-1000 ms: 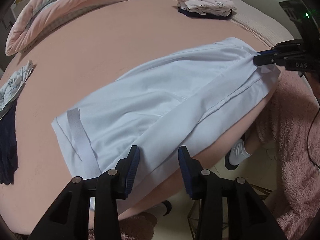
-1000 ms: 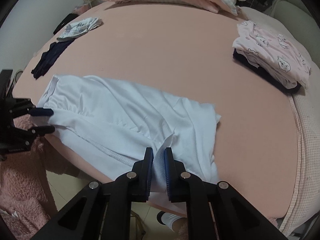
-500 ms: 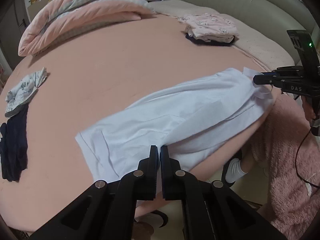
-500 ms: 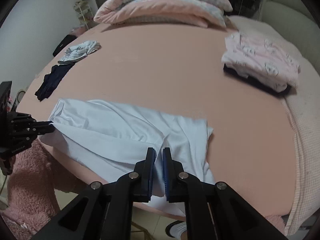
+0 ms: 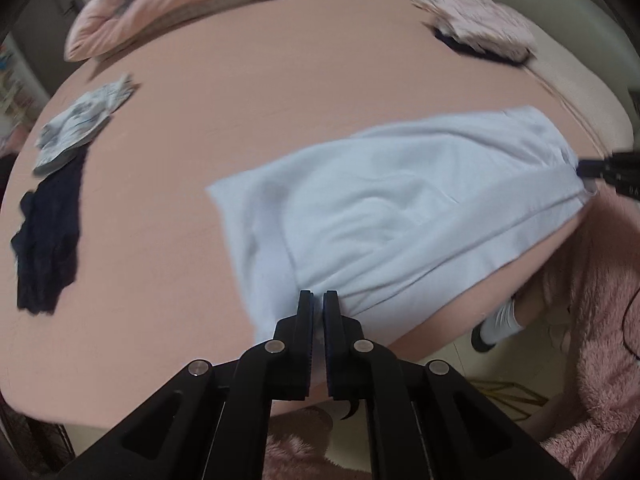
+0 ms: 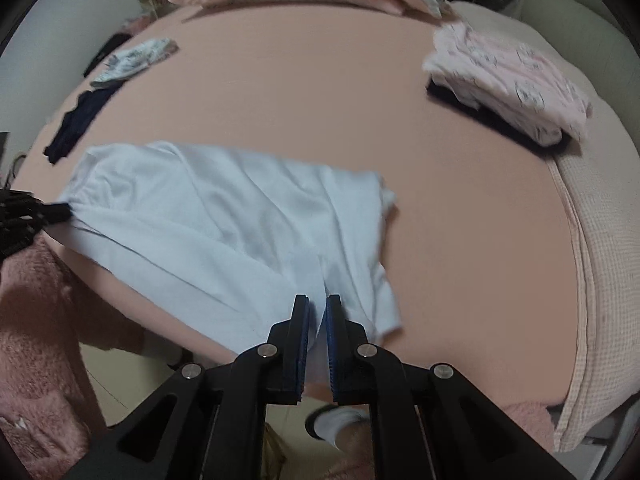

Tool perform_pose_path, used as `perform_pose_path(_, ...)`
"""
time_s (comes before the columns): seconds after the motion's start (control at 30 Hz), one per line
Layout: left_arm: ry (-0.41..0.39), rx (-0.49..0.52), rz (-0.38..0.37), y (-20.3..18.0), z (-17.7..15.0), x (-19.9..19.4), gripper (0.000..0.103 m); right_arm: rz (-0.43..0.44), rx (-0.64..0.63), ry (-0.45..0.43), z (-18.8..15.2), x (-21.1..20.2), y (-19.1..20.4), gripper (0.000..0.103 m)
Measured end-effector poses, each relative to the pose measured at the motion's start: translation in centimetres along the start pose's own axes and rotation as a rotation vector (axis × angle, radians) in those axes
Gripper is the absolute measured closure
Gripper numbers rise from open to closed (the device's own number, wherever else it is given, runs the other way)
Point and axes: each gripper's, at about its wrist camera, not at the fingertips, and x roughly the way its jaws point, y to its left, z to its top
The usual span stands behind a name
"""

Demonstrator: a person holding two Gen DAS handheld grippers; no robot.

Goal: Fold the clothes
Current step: 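Lift the shirt edge with both grippers and fold it over again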

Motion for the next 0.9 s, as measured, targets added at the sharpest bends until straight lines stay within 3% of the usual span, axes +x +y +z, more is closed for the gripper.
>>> perform_pose_path(0.1, -0.010, 0.001, -0.012, 0.3, -0.6, -0.4, 0.099, 0.015, -0.002, -0.006, -0.3, -0.7, -0.2, 0.095)
perform_pose_path(0.13, -0.011, 0.005, -0.016, 0.2, -0.7, -0.4, 0.099, 0.021, -0.014, -0.012, -0.4, -1.1, 0.0, 0.089)
perform_pose_path(0.23, -0.006, 0.021, -0.041, -0.3, -0.6, -0.1, 0.099, 0.026, -0.071, 0.001, -0.1, -1.1, 1.5, 0.051)
perform_pose_path(0.33, -0.019, 0.061, -0.041, -2.0, -0.2, 0.1, 0.096, -0.001, -0.136, 0.004, 0.1, -0.6, 3.2, 0.050)
perform_pose_path(0.43, -0.028, 0.111, -0.036, -3.2, 0.4, 0.2, 0.085, -0.041, -0.200, 0.006, 0.4, -0.3, 4.7, 0.050)
perform_pose_path(0.5, -0.030, 0.132, -0.057, -3.8, 0.7, 0.4, 0.069, -0.056, -0.238, 0.004, 0.7, -0.1, 5.6, 0.050)
perform_pose_path(0.57, -0.035, 0.136, -0.069, -4.1, 0.9, 0.7, 0.065, -0.071, -0.279, 0.008, 0.9, 0.3, 6.4, 0.050)
perform_pose_path(0.73, -0.040, 0.142, -0.063, -4.6, 0.8, 1.4, 0.067, -0.127, -0.359, 0.049, 0.8, 1.7, 7.5, 0.050)
perform_pose_path(0.8, -0.045, 0.124, -0.078, -4.3, 0.8, 1.3, 0.081, -0.132, -0.372, 0.044, 0.6, 1.7, 7.5, 0.050)
perform_pose_path(0.9, -0.056, 0.113, -0.089, -3.9, 1.1, 0.8, 0.090, -0.112, -0.344, 0.032, 0.5, 1.5, 7.0, 0.050)
